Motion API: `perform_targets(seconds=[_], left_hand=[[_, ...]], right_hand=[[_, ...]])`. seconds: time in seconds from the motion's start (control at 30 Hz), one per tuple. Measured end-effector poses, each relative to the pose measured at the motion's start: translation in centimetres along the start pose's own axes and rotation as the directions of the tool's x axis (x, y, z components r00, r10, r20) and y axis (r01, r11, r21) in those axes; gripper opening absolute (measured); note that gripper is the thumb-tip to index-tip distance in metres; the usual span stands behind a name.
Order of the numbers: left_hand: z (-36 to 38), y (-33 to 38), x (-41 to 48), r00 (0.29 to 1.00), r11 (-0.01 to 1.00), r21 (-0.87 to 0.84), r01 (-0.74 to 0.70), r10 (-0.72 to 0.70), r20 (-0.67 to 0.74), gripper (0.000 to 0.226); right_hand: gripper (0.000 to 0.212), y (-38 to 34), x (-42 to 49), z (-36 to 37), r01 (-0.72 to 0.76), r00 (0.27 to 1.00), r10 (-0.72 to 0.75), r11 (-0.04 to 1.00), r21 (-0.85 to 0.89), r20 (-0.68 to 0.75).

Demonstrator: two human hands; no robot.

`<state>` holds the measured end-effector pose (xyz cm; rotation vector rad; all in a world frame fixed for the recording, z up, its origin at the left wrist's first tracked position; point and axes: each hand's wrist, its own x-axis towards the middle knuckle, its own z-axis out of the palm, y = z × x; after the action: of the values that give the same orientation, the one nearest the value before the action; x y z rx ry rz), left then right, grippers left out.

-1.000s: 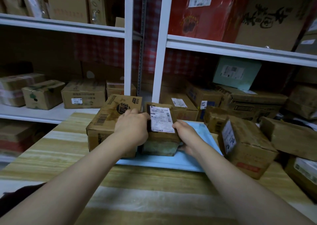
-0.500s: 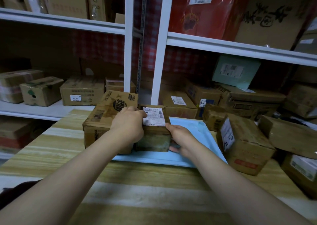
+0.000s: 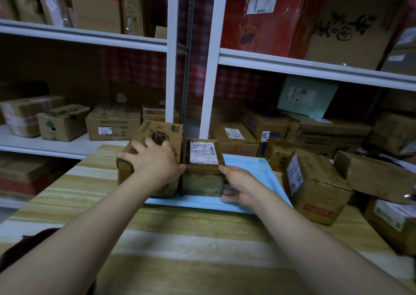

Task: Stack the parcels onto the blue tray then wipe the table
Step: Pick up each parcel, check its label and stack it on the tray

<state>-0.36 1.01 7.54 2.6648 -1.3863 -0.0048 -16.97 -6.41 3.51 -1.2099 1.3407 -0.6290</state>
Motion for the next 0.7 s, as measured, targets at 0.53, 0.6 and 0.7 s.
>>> perform_targets(seconds=[0.53, 0.6, 0.7], left_hand=[[-0.4, 5.3, -2.3, 0.936, 0.953, 0.003, -0.302, 0.297, -0.188, 0.067], [-0.1, 8.4, -3.2, 0.887, 0.897, -0.092, -0.431, 0.403, -0.224, 0.060], [0.9, 13.1, -5.2, 0.827, 0.780, -0.275, -0.562, 0.520, -0.213, 0.051]], right_hand=[[0.035, 0.0, -1.5, -4.5, 0.127, 0.976, -0.120, 0.991, 0.028, -0.180], [0.021, 0.4, -2.2, -7.1, 0.240, 0.929, -0.224, 0.971, 0.017, -0.294], [0.022, 1.8, -3.0, -12.0, 0.291, 0.727, -0.350, 0.936, -0.196, -0.590]])
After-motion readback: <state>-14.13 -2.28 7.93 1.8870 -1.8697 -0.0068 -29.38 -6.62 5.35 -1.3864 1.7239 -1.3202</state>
